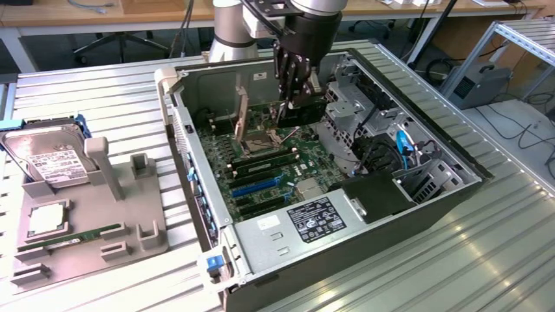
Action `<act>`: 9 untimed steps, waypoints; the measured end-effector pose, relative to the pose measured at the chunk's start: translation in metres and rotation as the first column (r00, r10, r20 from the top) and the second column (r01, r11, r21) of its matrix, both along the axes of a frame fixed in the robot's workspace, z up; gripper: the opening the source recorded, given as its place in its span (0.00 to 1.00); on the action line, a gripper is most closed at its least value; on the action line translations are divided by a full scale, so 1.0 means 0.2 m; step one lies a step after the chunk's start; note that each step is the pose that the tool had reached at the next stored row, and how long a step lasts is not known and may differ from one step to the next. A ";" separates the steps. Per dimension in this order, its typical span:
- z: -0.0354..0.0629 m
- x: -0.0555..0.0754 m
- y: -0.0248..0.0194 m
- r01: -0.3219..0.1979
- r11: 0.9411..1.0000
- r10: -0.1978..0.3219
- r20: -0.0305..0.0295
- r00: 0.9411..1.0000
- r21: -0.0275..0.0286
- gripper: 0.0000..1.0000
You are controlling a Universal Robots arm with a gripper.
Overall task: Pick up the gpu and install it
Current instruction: 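Insert the gpu into the slot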
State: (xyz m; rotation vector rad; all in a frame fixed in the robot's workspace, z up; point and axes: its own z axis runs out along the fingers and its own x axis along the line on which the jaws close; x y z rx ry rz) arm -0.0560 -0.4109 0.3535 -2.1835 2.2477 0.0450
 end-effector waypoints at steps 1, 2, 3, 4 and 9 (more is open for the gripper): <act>0.000 0.00 0.000 -0.003 1.000 0.003 0.000 1.000 0.000 0.27; 0.000 0.00 0.000 -0.006 1.000 0.006 0.000 1.000 0.000 0.27; 0.000 0.00 0.000 -0.009 1.000 0.009 0.000 1.000 0.000 0.27; 0.000 0.00 0.000 -0.011 1.000 0.011 0.000 1.000 0.000 0.27; -0.001 0.00 0.000 -0.025 1.000 0.025 0.000 1.000 0.000 0.27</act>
